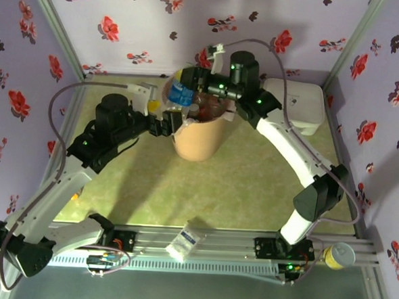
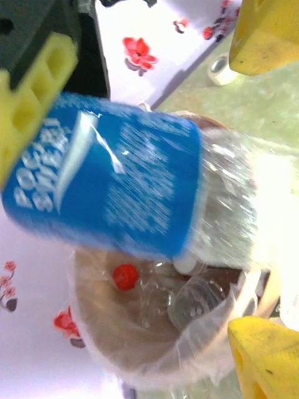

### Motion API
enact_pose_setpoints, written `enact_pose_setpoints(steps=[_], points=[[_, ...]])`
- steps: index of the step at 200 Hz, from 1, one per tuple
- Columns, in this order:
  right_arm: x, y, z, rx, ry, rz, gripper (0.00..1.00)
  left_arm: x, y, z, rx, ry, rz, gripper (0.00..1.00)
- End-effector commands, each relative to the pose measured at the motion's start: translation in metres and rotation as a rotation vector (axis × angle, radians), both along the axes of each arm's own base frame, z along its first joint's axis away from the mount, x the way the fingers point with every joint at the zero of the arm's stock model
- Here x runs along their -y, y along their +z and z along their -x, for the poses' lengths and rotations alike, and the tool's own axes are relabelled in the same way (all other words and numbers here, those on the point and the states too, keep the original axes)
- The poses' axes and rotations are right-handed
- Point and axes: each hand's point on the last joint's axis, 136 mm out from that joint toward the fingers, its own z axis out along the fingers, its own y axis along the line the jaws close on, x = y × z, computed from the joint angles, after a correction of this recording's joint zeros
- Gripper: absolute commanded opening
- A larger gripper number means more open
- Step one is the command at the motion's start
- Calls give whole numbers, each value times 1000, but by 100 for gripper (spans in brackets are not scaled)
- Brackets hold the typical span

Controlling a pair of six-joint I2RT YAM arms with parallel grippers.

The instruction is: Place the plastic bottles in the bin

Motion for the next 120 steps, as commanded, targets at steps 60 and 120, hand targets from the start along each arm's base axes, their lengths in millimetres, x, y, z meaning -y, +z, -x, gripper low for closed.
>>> enact_pose_setpoints(steps=[60, 120], points=[[54, 98, -28, 212, -172, -179, 34, -69, -11, -57, -113, 318, 218, 98], [76, 99, -54, 358, -382, -154, 29, -38, -18, -112, -127, 286, 218, 98]])
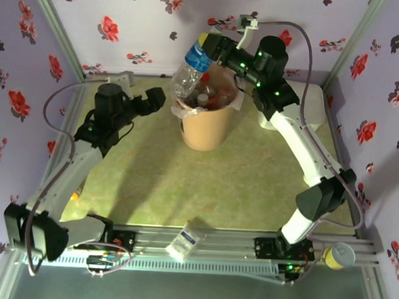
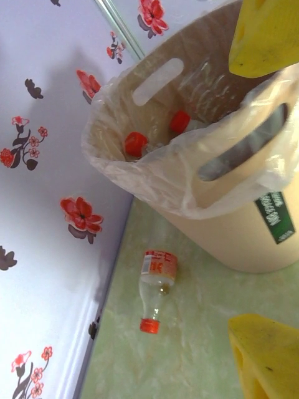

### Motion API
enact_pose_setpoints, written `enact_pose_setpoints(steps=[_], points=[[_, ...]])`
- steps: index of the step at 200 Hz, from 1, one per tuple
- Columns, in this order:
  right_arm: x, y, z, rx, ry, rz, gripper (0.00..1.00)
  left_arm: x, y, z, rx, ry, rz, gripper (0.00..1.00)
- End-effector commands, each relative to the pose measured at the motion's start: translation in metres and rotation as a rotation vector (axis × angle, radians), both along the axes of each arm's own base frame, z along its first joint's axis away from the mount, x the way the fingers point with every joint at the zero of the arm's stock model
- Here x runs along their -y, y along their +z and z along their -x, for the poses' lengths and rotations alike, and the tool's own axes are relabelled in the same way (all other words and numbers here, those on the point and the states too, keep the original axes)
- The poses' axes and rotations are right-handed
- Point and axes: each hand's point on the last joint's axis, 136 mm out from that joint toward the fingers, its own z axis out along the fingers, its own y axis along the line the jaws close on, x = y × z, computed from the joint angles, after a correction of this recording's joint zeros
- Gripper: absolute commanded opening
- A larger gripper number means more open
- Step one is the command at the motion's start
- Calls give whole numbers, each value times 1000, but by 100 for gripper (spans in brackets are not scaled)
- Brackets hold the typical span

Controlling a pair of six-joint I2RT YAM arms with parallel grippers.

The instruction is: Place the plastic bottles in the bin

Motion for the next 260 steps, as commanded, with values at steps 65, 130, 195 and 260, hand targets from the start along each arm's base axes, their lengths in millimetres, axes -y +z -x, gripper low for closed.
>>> enact_pose_setpoints(steps=[65, 130, 195, 260], points=[[53, -44, -69, 167, -512, 408, 28, 46, -6, -59, -3, -68, -31, 99], [49, -92, -97, 167, -537, 627, 28, 53, -57, -68, -122, -87, -102, 99], [33, -87, -113, 240, -525, 585, 27, 52, -78, -64, -174, -87, -115, 99], [29, -159, -117, 89, -459, 668, 26, 52, -84, -64, -187, -86, -115, 99]])
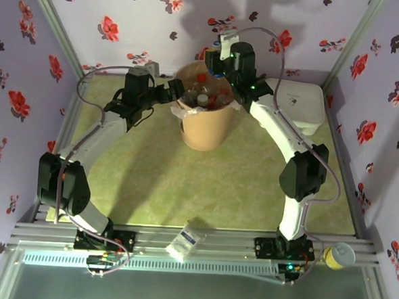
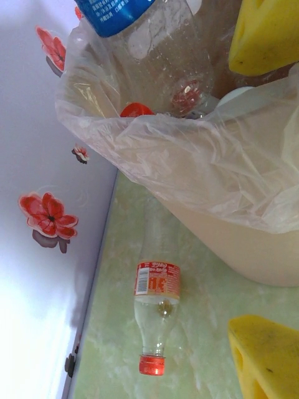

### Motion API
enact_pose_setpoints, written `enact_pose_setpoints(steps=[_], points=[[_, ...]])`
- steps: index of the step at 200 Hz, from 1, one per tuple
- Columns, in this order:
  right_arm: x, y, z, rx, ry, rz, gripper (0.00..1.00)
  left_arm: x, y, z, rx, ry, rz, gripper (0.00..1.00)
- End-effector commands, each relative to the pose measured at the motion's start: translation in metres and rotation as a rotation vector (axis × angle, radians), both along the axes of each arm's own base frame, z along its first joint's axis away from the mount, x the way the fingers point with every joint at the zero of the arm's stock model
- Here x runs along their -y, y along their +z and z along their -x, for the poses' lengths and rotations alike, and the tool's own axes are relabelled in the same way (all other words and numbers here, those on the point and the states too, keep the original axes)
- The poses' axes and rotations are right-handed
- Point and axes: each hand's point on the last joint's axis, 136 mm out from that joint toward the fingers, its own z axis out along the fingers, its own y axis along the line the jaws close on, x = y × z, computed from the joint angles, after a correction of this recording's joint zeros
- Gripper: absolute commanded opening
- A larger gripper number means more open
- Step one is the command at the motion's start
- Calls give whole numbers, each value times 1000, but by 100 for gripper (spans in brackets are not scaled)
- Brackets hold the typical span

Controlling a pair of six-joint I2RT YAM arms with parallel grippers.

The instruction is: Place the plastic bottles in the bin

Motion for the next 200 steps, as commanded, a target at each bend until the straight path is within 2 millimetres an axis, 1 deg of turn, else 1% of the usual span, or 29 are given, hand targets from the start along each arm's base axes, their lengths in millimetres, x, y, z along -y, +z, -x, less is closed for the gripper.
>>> enact_pose_setpoints(steps=[1, 14, 39, 62, 90, 97, 104, 117, 130, 139, 149, 159, 174, 176, 184, 200], points=[[2, -25, 3, -62, 0, -4, 26, 2, -34, 5, -85, -20, -51, 99], [4, -42, 7, -102, -4, -8, 26, 3, -35, 5, -86, -21, -53, 99], [8, -70, 16, -169, -12, -19, 25, 4, -35, 5, -87, -23, -52, 99], [8, -89, 22, -214, -7, -28, 24, 4, -34, 5, -84, -25, -47, 99], [8, -113, 25, -278, -13, 11, 24, 7, -31, 5, -78, -31, -46, 98], [7, -114, 26, -281, -10, 20, 23, 8, -30, 6, -75, -34, -45, 98], [6, -110, 27, -272, -6, 24, 23, 8, -30, 5, -76, -34, -45, 99], [3, -93, 29, -248, 13, 1, 23, 10, -30, 6, -76, -40, -46, 98], [-3, -72, 30, -241, 45, -33, 22, 12, -30, 6, -75, -43, -47, 99], [-8, -62, 33, -239, 65, -42, 22, 13, -29, 6, -73, -44, -45, 98], [-11, -62, 33, -251, 66, -33, 21, 13, -28, 6, -71, -43, -42, 99], [-11, -74, 32, -277, 58, -15, 21, 13, -27, 6, -68, -43, -39, 99], [-9, -106, 31, -342, 40, 17, 21, 13, -23, 6, -60, -43, -37, 98], [-9, -113, 32, -355, 38, 23, 21, 13, -24, 6, -61, -43, -37, 98], [-8, -127, 34, -374, 32, 25, 21, 13, -22, 7, -57, -44, -37, 99], [-6, -150, 39, -391, 12, 32, 18, 12, -21, 7, -55, -46, -40, 99]])
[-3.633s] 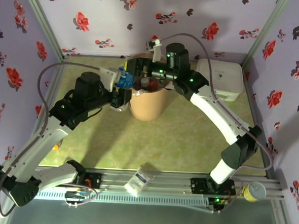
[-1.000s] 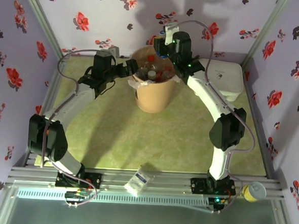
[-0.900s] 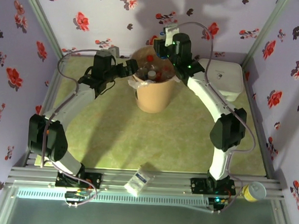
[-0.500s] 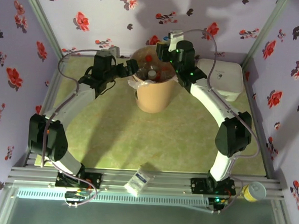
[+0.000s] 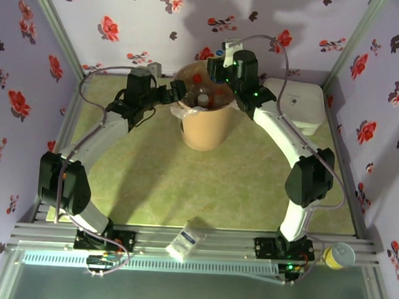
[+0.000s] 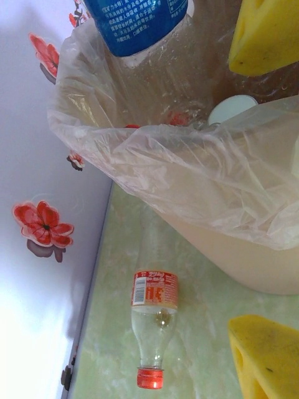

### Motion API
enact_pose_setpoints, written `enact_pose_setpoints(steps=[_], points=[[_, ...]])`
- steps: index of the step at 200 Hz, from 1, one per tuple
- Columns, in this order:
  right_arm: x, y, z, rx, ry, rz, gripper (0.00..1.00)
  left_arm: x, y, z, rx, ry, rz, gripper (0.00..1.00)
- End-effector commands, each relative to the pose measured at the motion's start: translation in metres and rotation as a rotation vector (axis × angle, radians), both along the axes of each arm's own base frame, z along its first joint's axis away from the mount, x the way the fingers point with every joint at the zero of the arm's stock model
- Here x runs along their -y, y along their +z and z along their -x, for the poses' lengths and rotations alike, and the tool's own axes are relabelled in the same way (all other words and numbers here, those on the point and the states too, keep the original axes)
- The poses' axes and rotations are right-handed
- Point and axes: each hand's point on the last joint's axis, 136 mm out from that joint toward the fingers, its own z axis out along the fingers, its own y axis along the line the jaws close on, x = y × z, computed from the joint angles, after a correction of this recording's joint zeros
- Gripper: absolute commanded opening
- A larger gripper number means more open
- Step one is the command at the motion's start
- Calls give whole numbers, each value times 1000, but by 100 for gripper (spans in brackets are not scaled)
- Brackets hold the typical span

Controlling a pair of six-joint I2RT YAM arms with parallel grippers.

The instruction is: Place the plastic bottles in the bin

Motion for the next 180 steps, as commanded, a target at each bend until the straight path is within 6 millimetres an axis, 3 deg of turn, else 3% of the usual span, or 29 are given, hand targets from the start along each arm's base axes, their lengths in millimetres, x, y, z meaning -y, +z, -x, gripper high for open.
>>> enact_pose_setpoints(steps=[1, 78, 134, 180], points=[[-9, -128, 20, -321, 10, 101, 18, 4, -20, 5, -53, -24, -44, 98], [-4, -211, 41, -486, -14, 186, 17, 4, -18, 5, -50, -22, -37, 98], [-4, -238, 55, -663, 13, 111, 13, 5, -20, 5, -53, -25, -37, 98], [-1, -238, 66, -762, 21, 203, 13, 4, -21, 6, -56, -26, -39, 98]])
